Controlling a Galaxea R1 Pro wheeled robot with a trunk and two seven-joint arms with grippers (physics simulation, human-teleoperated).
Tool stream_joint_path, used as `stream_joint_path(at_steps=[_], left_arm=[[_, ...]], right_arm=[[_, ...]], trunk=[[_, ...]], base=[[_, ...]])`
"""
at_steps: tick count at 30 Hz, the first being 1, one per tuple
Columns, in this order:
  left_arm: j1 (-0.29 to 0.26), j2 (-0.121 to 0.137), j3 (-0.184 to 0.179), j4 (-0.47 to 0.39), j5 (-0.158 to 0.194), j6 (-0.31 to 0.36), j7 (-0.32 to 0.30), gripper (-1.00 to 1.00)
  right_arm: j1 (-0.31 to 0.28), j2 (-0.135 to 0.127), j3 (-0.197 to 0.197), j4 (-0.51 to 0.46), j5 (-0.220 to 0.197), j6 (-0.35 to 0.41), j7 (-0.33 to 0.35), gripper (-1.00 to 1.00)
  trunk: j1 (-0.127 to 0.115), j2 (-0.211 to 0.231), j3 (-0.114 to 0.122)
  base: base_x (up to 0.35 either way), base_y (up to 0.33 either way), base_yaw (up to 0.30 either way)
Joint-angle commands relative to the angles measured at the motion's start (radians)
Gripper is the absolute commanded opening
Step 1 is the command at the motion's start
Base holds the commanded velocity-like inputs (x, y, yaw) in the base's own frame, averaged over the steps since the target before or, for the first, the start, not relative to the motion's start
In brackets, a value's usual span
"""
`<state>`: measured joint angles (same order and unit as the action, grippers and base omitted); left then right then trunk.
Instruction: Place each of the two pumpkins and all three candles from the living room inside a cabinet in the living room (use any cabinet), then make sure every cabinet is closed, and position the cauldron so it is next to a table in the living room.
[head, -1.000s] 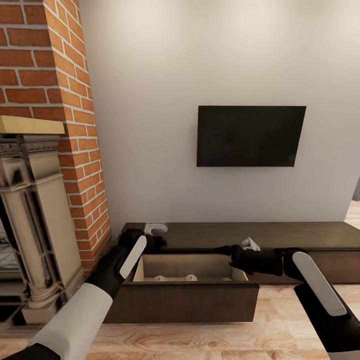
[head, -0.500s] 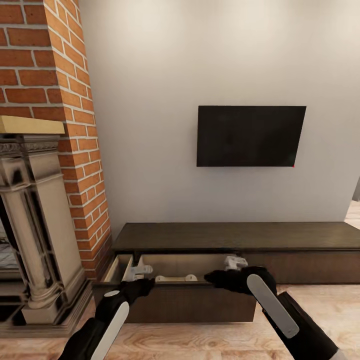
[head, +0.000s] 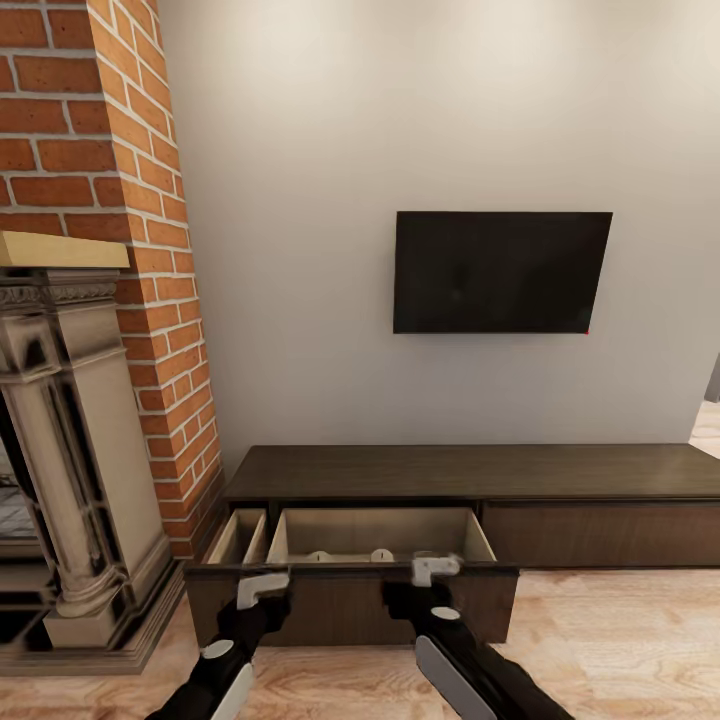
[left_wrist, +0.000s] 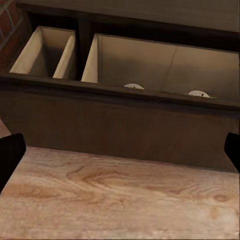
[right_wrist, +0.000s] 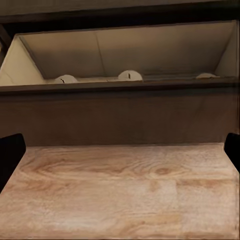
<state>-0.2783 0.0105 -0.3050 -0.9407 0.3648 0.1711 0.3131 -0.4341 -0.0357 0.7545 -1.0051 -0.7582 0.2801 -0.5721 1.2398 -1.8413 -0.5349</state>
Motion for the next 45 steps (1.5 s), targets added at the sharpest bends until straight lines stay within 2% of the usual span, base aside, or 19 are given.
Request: stream_joint_path(at_steps=[1, 3, 4, 6, 7, 9, 11, 15, 22, 25, 29, 34, 39, 45], left_arm=[[-0.001, 0.001, -0.005, 0.028, 0.006, -0.010, 0.007, 1.00], [-0.001, 0.000, -0.007, 0.091, 0.004, -0.064, 0.005, 1.00], [-0.001, 0.000, -0.007, 0.123, 0.002, -0.111, 0.004, 1.00], [-0.001, 0.000, -0.008, 0.153, 0.000, -0.160, 0.003, 1.00], [-0.001, 0.000, -0.008, 0.187, -0.001, -0.203, 0.001, 1.00], [-0.002, -0.002, -0.009, 0.243, -0.002, -0.248, -0.002, 1.00], [-0.003, -0.002, -0.009, 0.274, -0.001, -0.266, -0.003, 1.00], [-0.004, -0.003, -0.010, 0.321, 0.000, -0.302, -0.009, 1.00], [-0.006, -0.013, -0.029, 0.352, -0.004, -0.327, -0.051, 1.00], [-0.009, -0.014, -0.040, 0.394, -0.003, -0.331, -0.060, 1.00], [-0.014, -0.015, -0.049, 0.432, -0.002, -0.331, -0.115, 1.00], [-0.018, -0.015, -0.052, 0.441, -0.003, -0.327, -0.152, 1.00], [-0.019, -0.014, -0.055, 0.435, -0.003, -0.328, -0.182, 1.00], [-0.019, -0.014, -0.066, 0.434, -0.055, -0.333, -0.217, 1.00]], right_arm=[[-0.002, 0.004, 0.011, 0.024, -0.003, -0.010, -0.008, 1.00], [-0.002, 0.019, 0.024, 0.088, -0.001, -0.042, -0.007, 1.00], [-0.002, 0.024, 0.030, 0.127, 0.000, -0.072, -0.006, 1.00], [-0.002, 0.028, 0.033, 0.162, 0.000, -0.113, -0.002, 1.00], [-0.002, 0.030, 0.035, 0.199, 0.000, -0.160, 0.002, 1.00], [-0.002, 0.033, 0.038, 0.259, -0.001, -0.226, 0.013, 1.00], [-0.002, 0.035, 0.042, 0.297, -0.001, -0.260, 0.029, 1.00], [-0.002, 0.038, 0.047, 0.368, 0.000, -0.316, 0.103, 1.00], [-0.002, 0.039, 0.046, 0.448, -0.001, -0.374, 0.143, 1.00], [-0.002, 0.039, 0.047, 0.487, 0.000, -0.390, 0.147, 1.00], [-0.002, 0.039, 0.048, 0.514, 0.003, -0.425, 0.148, 1.00], [-0.002, 0.038, 0.046, 0.523, 0.039, -0.459, 0.149, 1.00], [-0.002, 0.037, 0.045, 0.531, 0.054, -0.466, 0.149, 1.00], [-0.002, 0.038, 0.039, 0.546, 0.057, -0.468, 0.149, 1.00]], trunk=[[0.000, -0.001, -0.001], [0.000, -0.001, -0.001], [0.000, -0.001, -0.001], [0.000, -0.001, -0.001], [0.000, -0.001, -0.001], [0.000, -0.001, -0.001], [0.000, -0.001, -0.001], [0.000, -0.001, -0.001], [0.000, -0.001, -0.001], [0.000, -0.001, -0.001], [0.000, -0.001, -0.001], [0.000, -0.001, -0.001], [0.000, -0.001, -0.001], [0.000, -0.001, -0.001]], base=[[0.000, 0.000, 0.000], [0.000, 0.000, 0.000], [0.000, 0.000, 0.000], [0.000, 0.000, 0.000], [0.000, 0.000, 0.000], [0.000, 0.000, 0.000], [0.000, 0.000, 0.000], [0.000, 0.000, 0.000], [0.000, 0.000, 0.000], [0.000, 0.000, 0.000], [0.000, 0.000, 0.000], [0.000, 0.000, 0.000], [0.000, 0.000, 0.000], [0.000, 0.000, 0.000]])
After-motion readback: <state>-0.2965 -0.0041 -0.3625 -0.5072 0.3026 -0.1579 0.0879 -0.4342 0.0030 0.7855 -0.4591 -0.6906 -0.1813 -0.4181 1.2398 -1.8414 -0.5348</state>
